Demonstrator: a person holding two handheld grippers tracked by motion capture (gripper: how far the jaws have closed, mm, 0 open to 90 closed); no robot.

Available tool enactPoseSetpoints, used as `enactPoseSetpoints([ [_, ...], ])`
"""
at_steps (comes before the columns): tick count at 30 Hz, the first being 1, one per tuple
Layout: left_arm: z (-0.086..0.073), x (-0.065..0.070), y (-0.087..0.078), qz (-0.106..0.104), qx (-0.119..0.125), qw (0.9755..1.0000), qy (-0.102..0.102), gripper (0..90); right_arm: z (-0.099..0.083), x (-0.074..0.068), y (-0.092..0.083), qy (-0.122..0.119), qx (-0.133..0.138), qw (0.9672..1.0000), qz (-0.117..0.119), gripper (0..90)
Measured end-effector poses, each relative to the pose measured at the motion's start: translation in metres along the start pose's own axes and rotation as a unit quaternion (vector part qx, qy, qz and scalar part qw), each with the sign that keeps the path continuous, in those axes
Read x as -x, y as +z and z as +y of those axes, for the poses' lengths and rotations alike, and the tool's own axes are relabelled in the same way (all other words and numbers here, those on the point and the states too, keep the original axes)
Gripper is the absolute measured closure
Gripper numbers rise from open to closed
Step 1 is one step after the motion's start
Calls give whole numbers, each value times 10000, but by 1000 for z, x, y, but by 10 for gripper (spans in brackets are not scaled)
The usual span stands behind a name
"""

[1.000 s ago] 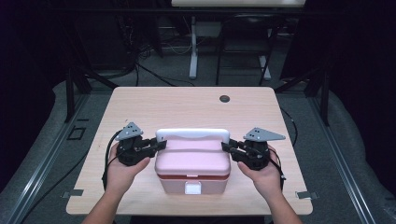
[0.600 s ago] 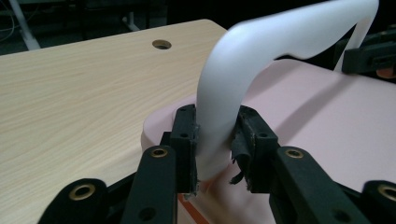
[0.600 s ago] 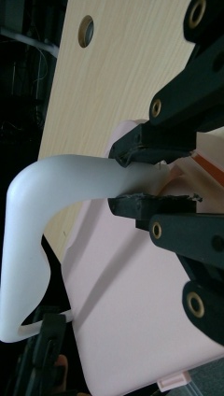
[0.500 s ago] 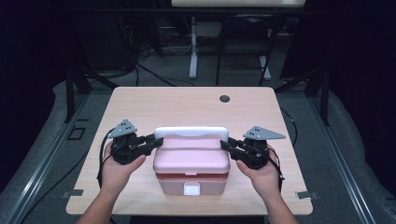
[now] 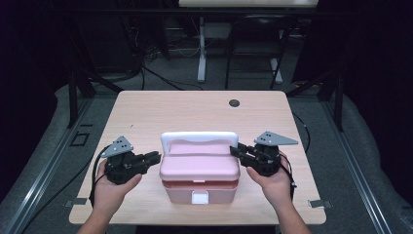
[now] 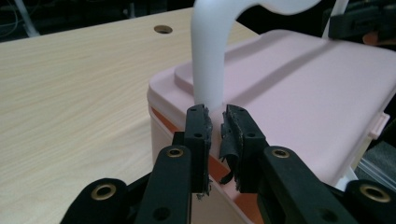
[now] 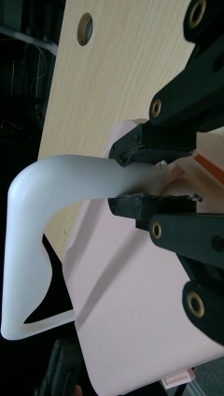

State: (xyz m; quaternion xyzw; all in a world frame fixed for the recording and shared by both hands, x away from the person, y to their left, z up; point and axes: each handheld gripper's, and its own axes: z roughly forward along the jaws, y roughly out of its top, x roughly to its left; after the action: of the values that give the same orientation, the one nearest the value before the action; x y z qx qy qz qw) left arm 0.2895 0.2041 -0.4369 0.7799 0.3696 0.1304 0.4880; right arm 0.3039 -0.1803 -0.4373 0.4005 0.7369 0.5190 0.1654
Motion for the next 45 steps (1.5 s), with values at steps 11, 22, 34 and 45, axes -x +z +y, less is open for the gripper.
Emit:
enactPoseSetpoints([
  [11, -16, 1, -1, -79, -142, 9999, -31, 883, 1, 0, 0, 25, 33, 10000, 2, 735],
  [22, -22, 7, -1, -150, -218, 9996, -18, 894, 2, 0, 0, 43, 43, 10000, -9, 735],
  [34, -29, 7, -2, -178, -280, 9995, -6, 896, 2, 0, -1, 41, 48, 10000, -12, 735],
  [45, -30, 15, 4, -317, -337, 9989, 25, 896, 2, -1, -1, 60, 66, 10000, 0, 735],
])
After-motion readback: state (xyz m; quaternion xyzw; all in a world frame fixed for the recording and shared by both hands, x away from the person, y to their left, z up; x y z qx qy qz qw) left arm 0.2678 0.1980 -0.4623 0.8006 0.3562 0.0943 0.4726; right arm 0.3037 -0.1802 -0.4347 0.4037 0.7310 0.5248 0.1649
